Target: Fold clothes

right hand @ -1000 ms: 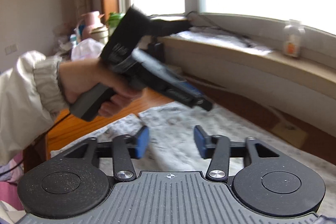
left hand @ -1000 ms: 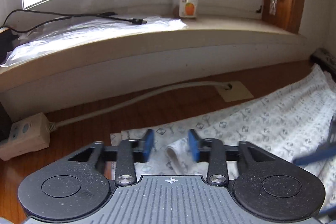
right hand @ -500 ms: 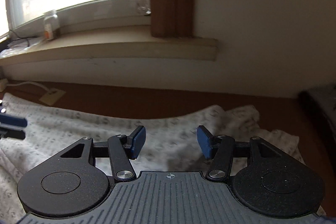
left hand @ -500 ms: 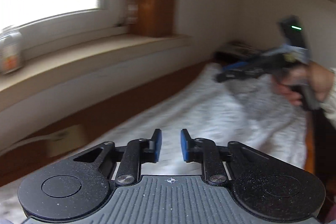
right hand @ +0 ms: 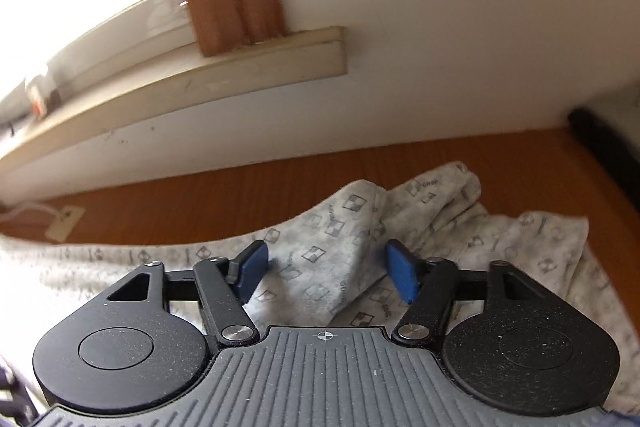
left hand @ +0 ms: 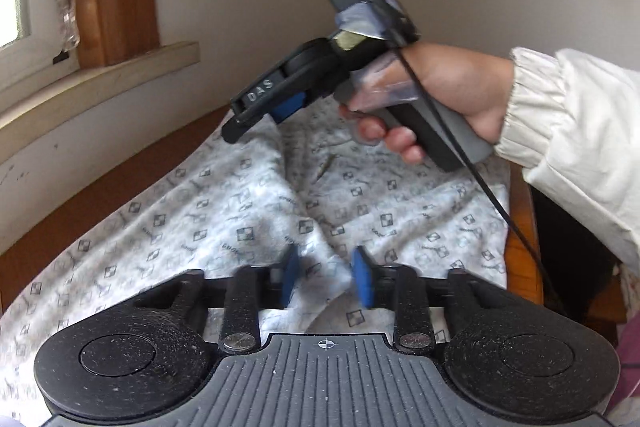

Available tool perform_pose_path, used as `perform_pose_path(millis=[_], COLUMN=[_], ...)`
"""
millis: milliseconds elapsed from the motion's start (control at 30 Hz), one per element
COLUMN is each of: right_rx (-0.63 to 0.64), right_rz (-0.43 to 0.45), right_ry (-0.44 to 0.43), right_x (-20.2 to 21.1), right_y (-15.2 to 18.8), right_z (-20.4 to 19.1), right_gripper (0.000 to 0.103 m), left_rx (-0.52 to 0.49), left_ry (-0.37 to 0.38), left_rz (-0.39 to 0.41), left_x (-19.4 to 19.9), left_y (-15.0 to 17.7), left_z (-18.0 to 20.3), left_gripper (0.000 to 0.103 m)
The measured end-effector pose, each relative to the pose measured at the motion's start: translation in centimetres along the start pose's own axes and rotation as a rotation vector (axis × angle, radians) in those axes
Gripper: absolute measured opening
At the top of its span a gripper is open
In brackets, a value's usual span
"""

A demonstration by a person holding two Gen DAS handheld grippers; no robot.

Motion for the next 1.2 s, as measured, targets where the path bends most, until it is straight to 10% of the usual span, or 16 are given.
perform_pose_path(millis=[67,167,400,567,833,967,1200], right_rx=[0.002,0.015,-0.039,-0.002,-0.105,-0.144,-0.232], right_rz=[-0.006,0.031,0.048,0.106,0.051,0.089,0.148], right_ry=[-0.016,-0.007,0.102,0.059,0.068,0.056,0.111], right_x=[0.4,2.4,3.4,3.3,-0.7,1.4,4.5], right_y=[0.3,0.7,1.3,-0.3,-1.5,-0.8,-0.7], right_z=[0.5,1.1,2.7,0.8,2.5,3.8,5.9], right_gripper=[0.014,0.003,0.007,0.048,0.046,0.001,0.007], left_rx=[-0.012,0.014,0.05,0.093,0.18,0.215,0.268], left_ry=[0.017,0.053,0.089,0.002,-0.114,-0.03,0.025], left_rz=[0.001,-0.002,-0.013,0.049,0.009,-0.026,-0.02], left_x=[-0.1,0.1,0.7,1.8,-2.6,-4.1,-4.3], left_y=[0.2,0.3,-0.6,-2.5,-1.4,0.5,1.1], left_z=[0.0,-0.8,-2.1,-4.8,-10.2,-11.1,-11.9], left_gripper=[0.006,0.005,0.012,0.038,0.047,0.047,0.054])
Point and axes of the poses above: each gripper's, at about its wrist camera, not at the fingertips, and x roughly against the way its jaws point, z to its right, y to its underside, the point moved 1 cm from there along -x, roughly the way its jaws point, and after that the axes turned 15 degrees about -y, right-handed, at the moved point
